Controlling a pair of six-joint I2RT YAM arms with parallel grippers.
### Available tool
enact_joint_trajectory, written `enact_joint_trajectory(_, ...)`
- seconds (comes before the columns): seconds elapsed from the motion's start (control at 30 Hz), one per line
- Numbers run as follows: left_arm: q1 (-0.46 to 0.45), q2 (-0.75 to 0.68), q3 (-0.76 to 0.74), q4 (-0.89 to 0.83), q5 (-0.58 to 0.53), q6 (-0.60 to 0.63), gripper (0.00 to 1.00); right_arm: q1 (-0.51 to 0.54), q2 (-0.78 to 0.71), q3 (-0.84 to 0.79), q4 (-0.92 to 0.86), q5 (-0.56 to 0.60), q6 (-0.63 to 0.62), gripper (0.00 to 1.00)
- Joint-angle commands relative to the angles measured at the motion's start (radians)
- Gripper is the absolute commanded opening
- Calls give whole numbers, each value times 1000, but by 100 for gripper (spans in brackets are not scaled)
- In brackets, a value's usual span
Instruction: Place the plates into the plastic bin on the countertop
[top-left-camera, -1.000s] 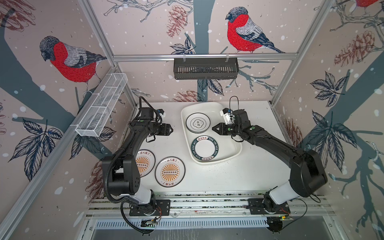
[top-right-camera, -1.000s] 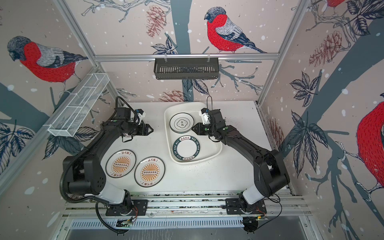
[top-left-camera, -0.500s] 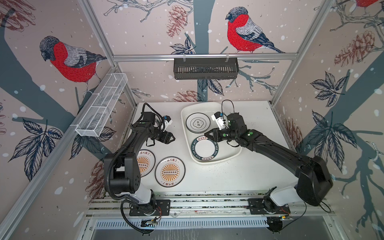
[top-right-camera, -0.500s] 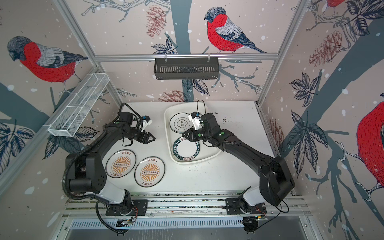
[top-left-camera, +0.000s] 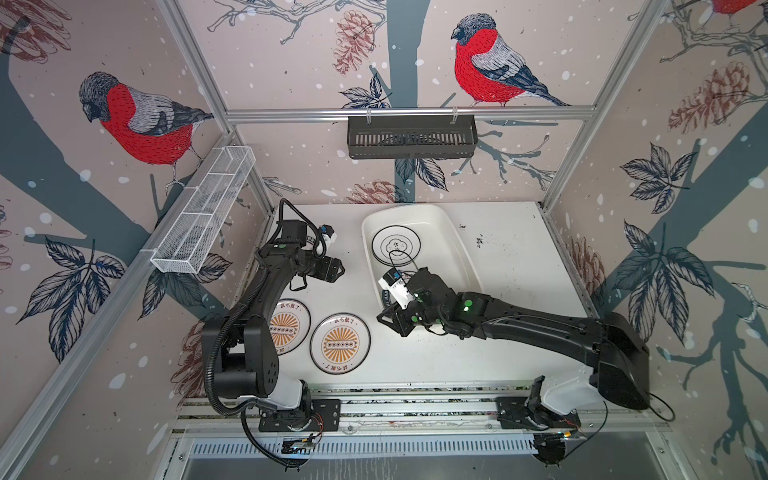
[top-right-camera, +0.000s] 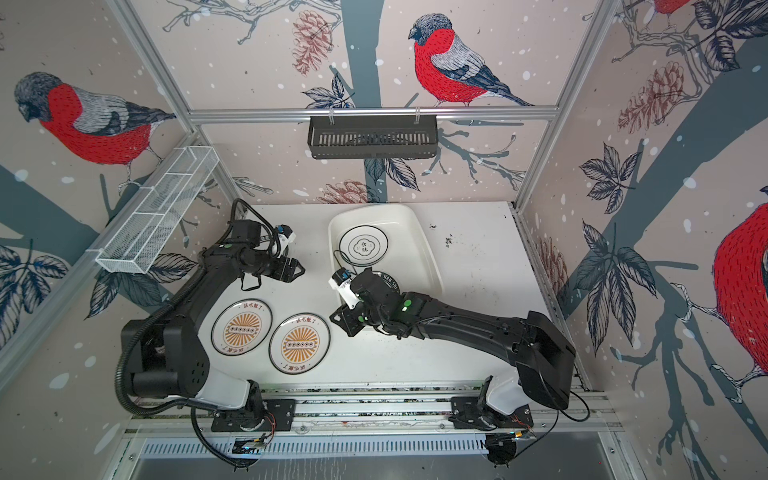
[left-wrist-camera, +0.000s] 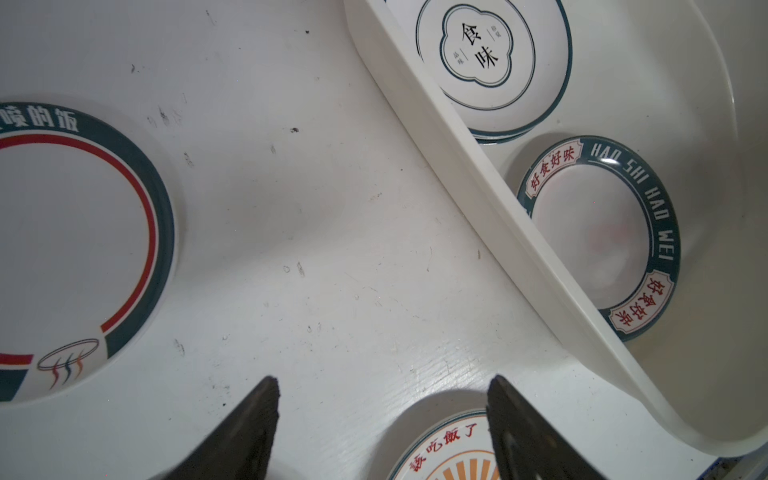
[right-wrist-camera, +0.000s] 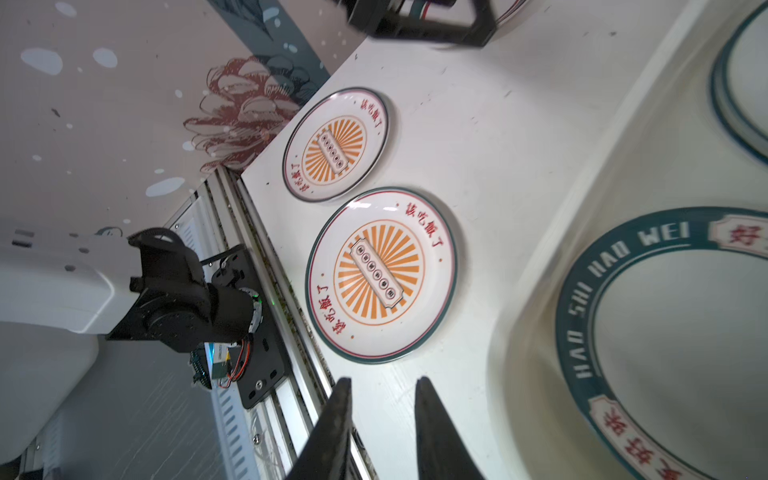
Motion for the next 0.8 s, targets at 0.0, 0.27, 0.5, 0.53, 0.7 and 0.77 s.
enact_joint_trajectory(0.0, 0, -6, 11, 23, -25, -46, 78, 67, 62, 23, 29, 3, 17, 28)
enact_joint_trajectory(0.27, 4, 4, 8, 42, -10, -83, 77, 158, 243, 105, -23, -116, 21, 27)
enact_joint_trajectory(0.5, 3, 15, 25, 45, 9, -92, 77, 188, 367, 189, -65, -208, -10, 22)
enact_joint_trajectory(0.53, 4, 16, 27, 47, 10, -93, 77, 187, 377, 193, -66, -220, -12, 22)
enact_joint_trajectory(0.7, 4, 23, 42, 43, 15, -97, 77, 182, 418, 218, -69, -282, -15, 21)
enact_joint_trajectory(0.77, 5, 24, 47, 42, 14, -102, 77, 180, 440, 234, -79, -307, -20, 21)
